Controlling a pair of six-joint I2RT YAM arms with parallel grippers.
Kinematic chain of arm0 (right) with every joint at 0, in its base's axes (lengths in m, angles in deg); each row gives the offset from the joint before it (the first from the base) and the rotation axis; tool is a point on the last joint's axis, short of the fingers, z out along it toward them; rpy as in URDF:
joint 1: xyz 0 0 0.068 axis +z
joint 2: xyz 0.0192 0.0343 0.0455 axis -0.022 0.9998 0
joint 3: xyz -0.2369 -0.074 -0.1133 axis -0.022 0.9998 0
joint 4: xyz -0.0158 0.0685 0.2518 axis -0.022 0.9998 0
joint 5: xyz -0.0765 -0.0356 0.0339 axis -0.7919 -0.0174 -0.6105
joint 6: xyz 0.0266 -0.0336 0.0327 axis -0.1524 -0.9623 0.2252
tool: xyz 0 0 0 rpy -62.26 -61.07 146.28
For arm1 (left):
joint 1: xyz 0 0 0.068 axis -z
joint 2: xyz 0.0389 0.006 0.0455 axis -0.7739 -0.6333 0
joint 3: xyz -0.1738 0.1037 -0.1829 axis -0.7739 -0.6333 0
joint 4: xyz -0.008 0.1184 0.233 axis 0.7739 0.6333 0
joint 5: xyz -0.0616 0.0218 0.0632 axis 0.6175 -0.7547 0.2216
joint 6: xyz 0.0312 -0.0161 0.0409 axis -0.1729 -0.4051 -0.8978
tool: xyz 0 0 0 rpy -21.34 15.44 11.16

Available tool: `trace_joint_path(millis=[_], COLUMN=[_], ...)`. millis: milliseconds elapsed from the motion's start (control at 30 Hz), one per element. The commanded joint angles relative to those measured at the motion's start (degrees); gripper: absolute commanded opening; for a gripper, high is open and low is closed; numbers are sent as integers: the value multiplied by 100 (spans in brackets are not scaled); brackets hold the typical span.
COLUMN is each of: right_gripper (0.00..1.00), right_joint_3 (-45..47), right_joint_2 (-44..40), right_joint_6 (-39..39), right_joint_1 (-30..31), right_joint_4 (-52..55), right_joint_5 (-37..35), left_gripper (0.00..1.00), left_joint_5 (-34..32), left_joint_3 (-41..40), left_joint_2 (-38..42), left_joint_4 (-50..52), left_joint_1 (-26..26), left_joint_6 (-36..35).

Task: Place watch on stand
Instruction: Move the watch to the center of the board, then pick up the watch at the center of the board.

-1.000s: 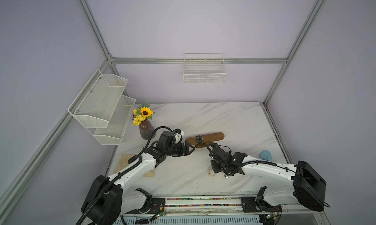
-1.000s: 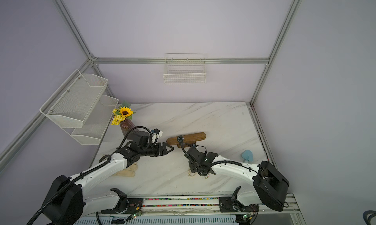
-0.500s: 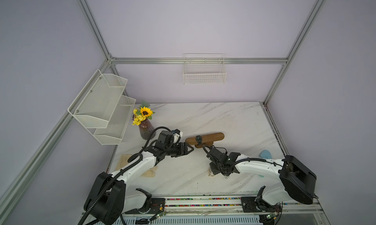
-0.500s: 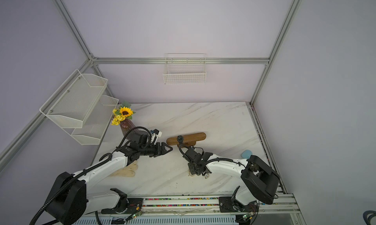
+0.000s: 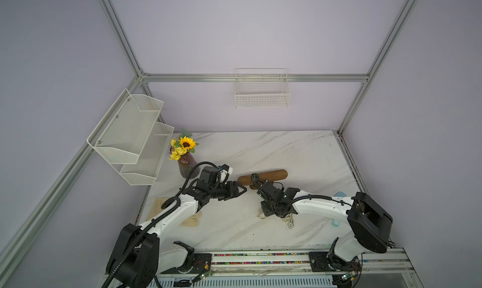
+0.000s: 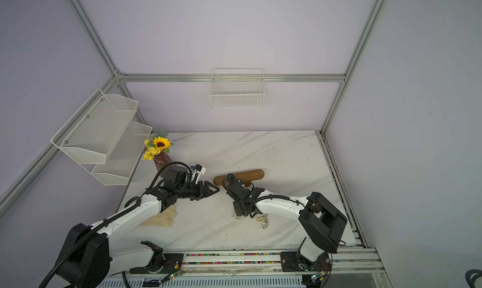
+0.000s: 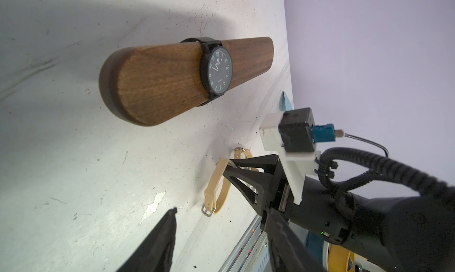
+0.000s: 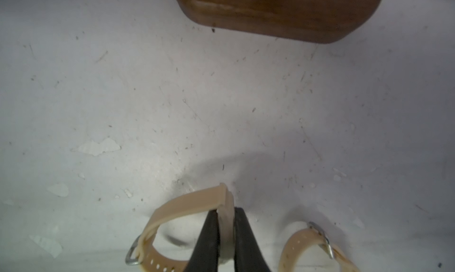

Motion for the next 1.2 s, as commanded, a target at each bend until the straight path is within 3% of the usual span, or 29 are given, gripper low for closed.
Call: trace_joint_path(millis=[0,300,467,567,800,967,1067,1167], right_gripper=[12,14,45,52,52,42,40,38], right_joint_3=[-444,-1032,-814,-685,-169,614,751,768], right_joint_2=[372,1366,1027,773,-490,-2219,-2649,-2696], right_joint_6=[562,981,1096,1186,1449,1482,1286,1161], right_joint_1=[105,359,368,368,0,-1282,-1847,-2012], right_joint_4=[256,362,80,-67,370,734,842,799], right_joint_5=[73,235,378,588,756,842,913,986], left_gripper=[57,57,61,62,59,46,43,42], left_joint_5=[157,-208,-244,-282,-936,-1342,-1538,-1780], left_joint_3=[-21,227,237,329,695,936,1069,1257], left_joint_2=[247,346,325,230,63,-396,-661,-994], left_joint_4=[133,1351,1518,1629,1963,1957,1905,1845], left_joint_1=[-24,-29,-33,-15,602,1185,1515,1858], left_joint_6=[-75,-515,-550,-529,-280,248,507,776])
